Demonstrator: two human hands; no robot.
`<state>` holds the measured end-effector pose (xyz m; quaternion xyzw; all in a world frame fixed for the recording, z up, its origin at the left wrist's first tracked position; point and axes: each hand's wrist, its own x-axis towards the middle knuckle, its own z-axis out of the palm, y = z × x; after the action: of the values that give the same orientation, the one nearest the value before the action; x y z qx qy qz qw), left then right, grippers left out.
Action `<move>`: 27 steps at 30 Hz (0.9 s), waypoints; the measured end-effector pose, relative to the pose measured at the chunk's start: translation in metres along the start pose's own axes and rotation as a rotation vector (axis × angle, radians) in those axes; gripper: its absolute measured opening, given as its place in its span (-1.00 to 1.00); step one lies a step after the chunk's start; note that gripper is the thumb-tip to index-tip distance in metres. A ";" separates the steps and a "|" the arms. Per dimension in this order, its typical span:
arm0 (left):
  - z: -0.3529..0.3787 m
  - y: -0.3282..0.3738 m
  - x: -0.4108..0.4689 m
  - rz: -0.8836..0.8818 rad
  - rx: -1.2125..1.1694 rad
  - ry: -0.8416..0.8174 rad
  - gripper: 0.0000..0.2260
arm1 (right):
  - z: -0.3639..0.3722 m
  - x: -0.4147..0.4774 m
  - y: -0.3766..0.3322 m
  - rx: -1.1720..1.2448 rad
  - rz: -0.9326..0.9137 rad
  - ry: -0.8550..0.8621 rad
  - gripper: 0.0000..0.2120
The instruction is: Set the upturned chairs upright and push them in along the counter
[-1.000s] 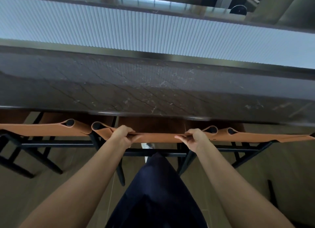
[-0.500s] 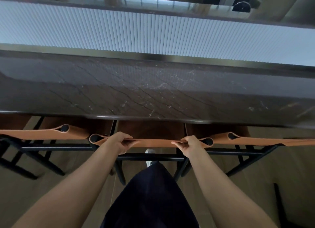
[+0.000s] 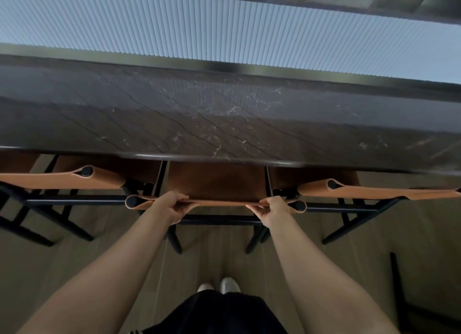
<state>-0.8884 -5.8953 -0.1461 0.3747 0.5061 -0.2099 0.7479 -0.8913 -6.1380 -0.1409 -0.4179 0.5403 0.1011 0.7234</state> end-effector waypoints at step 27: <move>-0.002 -0.024 -0.026 0.154 -0.122 -0.033 -0.71 | -0.008 -0.023 0.014 0.033 -0.067 -0.009 -0.87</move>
<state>-0.9168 -5.9108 -0.1309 0.3627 0.4751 -0.1267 0.7916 -0.9140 -6.1280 -0.1284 -0.4232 0.5243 0.0700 0.7356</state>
